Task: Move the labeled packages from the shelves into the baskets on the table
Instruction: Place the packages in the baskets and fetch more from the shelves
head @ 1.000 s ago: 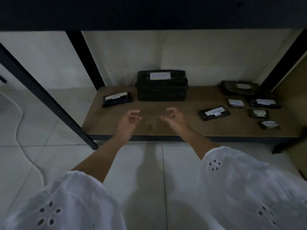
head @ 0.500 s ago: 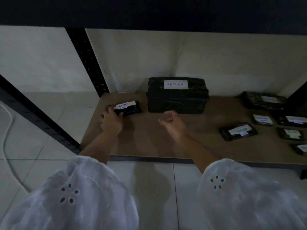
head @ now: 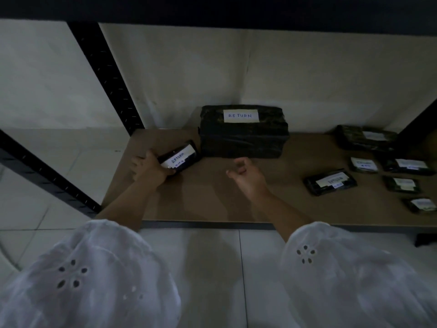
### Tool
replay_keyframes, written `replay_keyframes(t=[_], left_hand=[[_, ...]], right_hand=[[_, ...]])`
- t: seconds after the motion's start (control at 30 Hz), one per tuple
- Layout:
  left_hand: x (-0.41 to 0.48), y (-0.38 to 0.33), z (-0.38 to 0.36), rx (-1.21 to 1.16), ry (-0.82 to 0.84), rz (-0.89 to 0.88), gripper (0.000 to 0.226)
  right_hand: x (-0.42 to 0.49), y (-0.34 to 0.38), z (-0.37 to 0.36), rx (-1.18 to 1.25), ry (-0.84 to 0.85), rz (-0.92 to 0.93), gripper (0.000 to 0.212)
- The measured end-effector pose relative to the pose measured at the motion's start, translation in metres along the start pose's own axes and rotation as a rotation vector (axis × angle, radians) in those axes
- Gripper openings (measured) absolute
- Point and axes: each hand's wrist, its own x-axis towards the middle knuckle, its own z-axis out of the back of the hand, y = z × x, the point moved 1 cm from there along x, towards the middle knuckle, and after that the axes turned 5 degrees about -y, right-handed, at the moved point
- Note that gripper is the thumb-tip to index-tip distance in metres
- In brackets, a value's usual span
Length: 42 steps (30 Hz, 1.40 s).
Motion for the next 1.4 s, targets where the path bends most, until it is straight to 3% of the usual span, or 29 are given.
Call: replay_keyframes(t=[0.13, 0.33, 0.53, 0.67, 0.73, 0.9, 1.07, 1.23, 1.4], left_hand=[[-0.032, -0.006, -0.004, -0.350, 0.004, -0.175, 0.056], [-0.095, -0.030, -0.019, -0.740, 0.098, -0.108, 0.053], [-0.136, -0.060, -0.044, -0.713, 0.473, -0.132, 0.047], [-0.147, -0.094, -0.056, -0.719, 0.540, -0.100, 0.044], [-0.152, -0.107, -0.061, -0.700, 0.552, -0.107, 0.042], [-0.159, -0.122, -0.071, -0.687, 0.593, -0.091, 0.045], [-0.165, -0.126, -0.066, -0.683, 0.596, -0.071, 0.043], [-0.203, -0.130, -0.018, -0.710, 0.606, 0.010, 0.038], [-0.255, -0.155, 0.054, -0.729, 0.662, 0.086, 0.043]], right_hand=[[-0.007, -0.014, 0.019, -0.024, -0.008, -0.012, 0.037], [-0.015, -0.047, 0.084, -0.061, -0.116, -0.066, 0.038], [-0.020, -0.079, 0.157, -0.218, -0.217, -0.126, 0.038], [-0.018, -0.089, 0.181, -0.562, -0.286, -0.211, 0.057], [-0.014, -0.093, 0.188, -0.592, -0.296, -0.248, 0.065], [0.000, -0.107, 0.193, -0.452, -0.128, -0.327, 0.089], [-0.007, -0.100, 0.203, -0.328, -0.228, -0.414, 0.104], [-0.055, -0.070, 0.226, 0.152, -0.289, -0.623, 0.054], [-0.119, -0.008, 0.266, 0.532, -0.284, -0.787, 0.036]])
